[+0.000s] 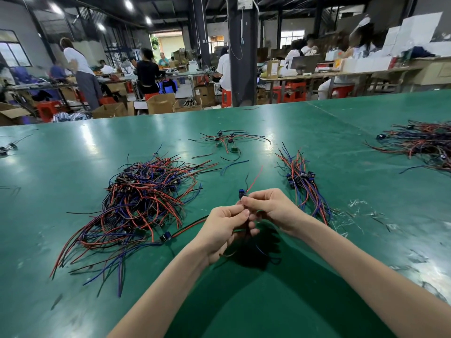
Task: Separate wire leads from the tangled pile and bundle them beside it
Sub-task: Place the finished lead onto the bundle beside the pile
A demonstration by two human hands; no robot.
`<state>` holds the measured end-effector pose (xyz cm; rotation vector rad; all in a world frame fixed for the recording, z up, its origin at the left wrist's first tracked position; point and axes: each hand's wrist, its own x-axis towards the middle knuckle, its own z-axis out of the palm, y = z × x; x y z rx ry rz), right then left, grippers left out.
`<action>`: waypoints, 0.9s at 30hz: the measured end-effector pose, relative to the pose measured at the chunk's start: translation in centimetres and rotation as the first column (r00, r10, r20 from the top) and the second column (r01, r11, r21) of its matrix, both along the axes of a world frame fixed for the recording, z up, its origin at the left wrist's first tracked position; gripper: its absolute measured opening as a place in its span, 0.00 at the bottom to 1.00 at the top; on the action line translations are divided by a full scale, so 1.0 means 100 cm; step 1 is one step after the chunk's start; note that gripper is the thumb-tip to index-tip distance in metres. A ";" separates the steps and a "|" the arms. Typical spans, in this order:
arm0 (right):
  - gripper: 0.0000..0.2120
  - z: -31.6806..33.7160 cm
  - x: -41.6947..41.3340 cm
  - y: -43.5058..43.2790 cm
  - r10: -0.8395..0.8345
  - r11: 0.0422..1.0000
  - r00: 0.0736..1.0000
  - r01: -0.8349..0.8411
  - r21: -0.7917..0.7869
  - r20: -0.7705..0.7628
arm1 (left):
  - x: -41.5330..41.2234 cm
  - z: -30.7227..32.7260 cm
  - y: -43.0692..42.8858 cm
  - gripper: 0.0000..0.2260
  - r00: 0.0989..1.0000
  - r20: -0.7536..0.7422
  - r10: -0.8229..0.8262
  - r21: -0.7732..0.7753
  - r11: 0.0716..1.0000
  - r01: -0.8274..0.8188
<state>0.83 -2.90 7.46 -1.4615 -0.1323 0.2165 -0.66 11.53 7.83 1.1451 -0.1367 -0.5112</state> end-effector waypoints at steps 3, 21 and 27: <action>0.09 0.004 -0.002 -0.001 -0.012 0.995 0.995 0.021 -0.093 0.096 | -0.003 0.003 0.002 0.08 1.000 0.028 -0.008 0.022 1.000 0.007; 0.09 0.002 0.022 -0.030 -0.147 0.715 0.925 0.344 -0.609 0.350 | -0.022 -0.001 -0.009 0.08 0.926 0.282 -0.251 0.278 0.945 0.172; 0.10 0.002 0.022 -0.026 -0.215 0.674 0.882 0.445 -0.590 0.420 | -0.022 0.003 -0.005 0.10 0.918 0.310 -0.247 0.294 0.943 0.154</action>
